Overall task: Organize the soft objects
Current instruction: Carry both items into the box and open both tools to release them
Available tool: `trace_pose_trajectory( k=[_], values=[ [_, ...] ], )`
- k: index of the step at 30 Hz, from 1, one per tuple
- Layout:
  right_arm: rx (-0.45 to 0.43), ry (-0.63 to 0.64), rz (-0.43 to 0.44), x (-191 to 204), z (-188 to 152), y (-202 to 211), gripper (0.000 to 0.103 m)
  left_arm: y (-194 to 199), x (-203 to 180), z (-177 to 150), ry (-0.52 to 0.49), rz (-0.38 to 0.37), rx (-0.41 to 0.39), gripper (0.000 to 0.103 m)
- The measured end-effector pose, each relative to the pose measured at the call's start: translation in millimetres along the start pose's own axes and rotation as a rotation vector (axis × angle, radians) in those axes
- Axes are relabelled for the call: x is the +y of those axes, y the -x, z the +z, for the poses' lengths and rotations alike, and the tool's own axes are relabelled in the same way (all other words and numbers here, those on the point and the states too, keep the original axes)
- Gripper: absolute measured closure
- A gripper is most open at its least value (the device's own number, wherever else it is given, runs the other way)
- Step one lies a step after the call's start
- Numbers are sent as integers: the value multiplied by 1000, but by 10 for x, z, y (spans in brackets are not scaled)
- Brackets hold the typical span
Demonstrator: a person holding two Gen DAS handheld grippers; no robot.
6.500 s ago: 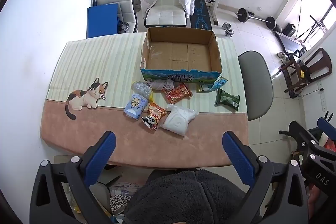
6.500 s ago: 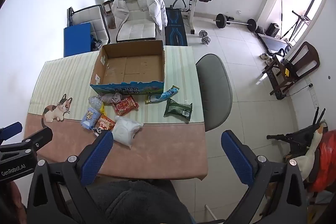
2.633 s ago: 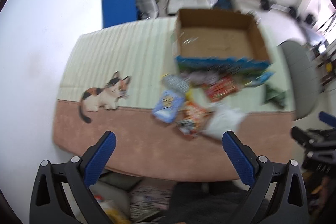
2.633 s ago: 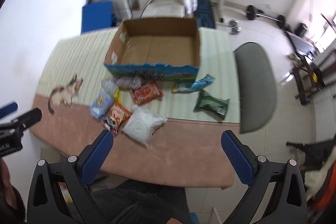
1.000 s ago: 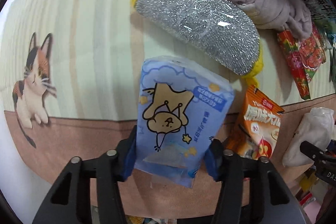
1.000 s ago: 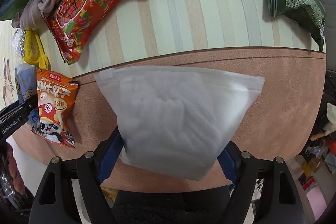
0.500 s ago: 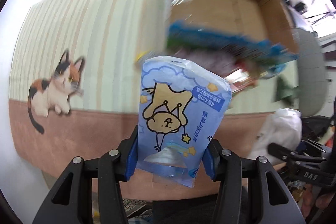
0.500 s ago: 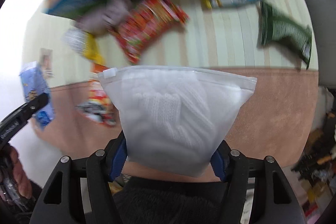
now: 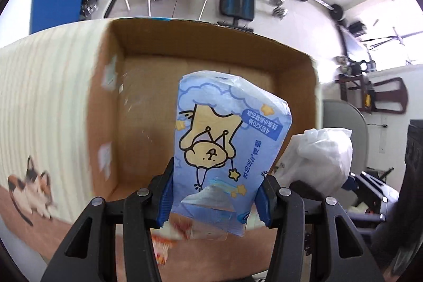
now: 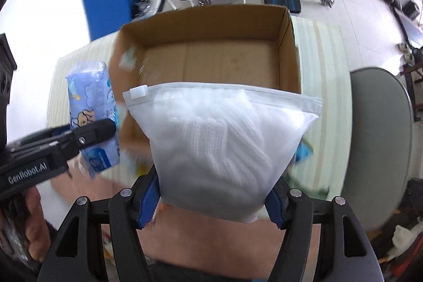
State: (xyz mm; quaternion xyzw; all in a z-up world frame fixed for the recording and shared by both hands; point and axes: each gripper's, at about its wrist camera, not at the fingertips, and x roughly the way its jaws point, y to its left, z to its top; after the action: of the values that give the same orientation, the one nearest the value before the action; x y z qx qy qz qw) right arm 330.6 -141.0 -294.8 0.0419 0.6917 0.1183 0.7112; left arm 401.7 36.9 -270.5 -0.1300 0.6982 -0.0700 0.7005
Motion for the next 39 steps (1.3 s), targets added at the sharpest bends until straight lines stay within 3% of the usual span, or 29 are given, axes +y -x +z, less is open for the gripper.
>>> trace_pose_trajectory(
  k=[4, 8, 14, 21, 26, 29, 34, 37, 39],
  values=[
    [51, 10, -40, -103, 601, -497, 34, -511, -34, 559, 32, 1, 81, 54],
    [100, 6, -83, -240, 1030, -867, 34, -836, -102, 846, 53, 11, 143, 54],
    [138, -4, -110, -384, 1493, -1184, 34, -1191, -231, 952, 47, 29, 214, 54],
    [135, 52, -184, -228, 1632, -1368, 32, -1413, -247, 902, 60, 19, 260, 52],
    [158, 61, -190, -160, 1653, -1393, 27, -1365, -294, 884, 62, 36, 270, 48],
    [166, 48, -180, -181, 1660, -1341, 27, -1239, -308, 863, 61, 50, 254, 34],
    [128, 29, -154, -202, 1611, -1056, 10, -815, -366, 718, 22, 94, 177, 7],
    [95, 31, -141, -180, 1493, -838, 0, -520, -397, 539, 16, 119, 109, 3],
    [70, 33, -142, -150, 1406, -742, 0, -287, -388, 386, 12, 137, 48, 3]
  ],
)
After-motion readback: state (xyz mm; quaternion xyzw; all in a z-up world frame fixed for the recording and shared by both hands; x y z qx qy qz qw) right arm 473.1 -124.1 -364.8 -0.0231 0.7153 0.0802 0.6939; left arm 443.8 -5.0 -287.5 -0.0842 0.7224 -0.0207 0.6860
